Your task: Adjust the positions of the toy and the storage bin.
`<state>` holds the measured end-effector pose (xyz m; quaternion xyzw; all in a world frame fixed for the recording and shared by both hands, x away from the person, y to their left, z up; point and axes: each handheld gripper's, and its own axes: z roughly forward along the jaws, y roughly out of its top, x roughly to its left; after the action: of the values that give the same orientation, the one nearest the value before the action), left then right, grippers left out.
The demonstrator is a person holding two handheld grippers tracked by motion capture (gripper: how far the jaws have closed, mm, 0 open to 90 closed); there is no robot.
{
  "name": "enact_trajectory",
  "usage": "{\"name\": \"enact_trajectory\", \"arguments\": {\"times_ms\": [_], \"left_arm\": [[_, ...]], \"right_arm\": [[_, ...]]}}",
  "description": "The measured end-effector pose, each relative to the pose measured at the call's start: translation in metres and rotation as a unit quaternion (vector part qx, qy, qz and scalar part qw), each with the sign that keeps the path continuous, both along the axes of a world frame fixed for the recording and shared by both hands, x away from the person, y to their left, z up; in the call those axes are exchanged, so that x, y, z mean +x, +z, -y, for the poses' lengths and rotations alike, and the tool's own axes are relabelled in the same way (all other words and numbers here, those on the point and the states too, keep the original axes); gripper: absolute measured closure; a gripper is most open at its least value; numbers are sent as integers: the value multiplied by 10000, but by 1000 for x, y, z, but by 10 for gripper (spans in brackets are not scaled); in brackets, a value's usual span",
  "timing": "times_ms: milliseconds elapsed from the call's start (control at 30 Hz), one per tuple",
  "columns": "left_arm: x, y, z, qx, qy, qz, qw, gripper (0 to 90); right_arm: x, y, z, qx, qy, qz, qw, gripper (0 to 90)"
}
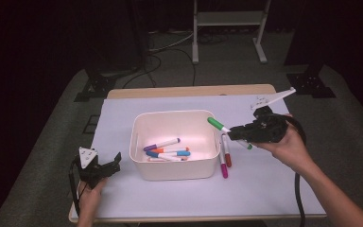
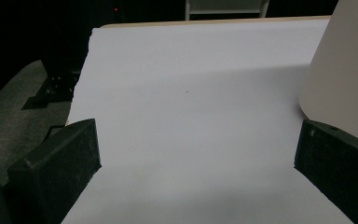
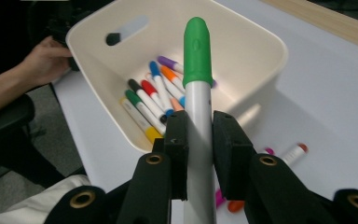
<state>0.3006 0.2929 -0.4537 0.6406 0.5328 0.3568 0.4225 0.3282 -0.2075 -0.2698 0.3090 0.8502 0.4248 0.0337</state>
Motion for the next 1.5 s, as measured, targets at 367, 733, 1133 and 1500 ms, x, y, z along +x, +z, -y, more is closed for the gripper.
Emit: {"name": "enact_trajectory", "arguments": {"times_ms": [367, 733, 1133, 1500], "left_arm": [[0, 0, 0, -12, -9, 6, 10000, 0], [0, 0, 0, -18, -10, 4, 10000, 0], [0, 0, 0, -25, -11, -1, 10000, 0], [0, 0, 0, -31, -9, 19, 10000, 0]], "right_arm": [[5, 10, -63, -51, 769, 7, 9970, 757], [17, -3, -113, 3, 1302, -90, 9914, 757], [27, -30, -155, -174, 1770, -177, 9839, 757], [36, -48, -176, -406, 1935, -249, 9799, 757]]}}
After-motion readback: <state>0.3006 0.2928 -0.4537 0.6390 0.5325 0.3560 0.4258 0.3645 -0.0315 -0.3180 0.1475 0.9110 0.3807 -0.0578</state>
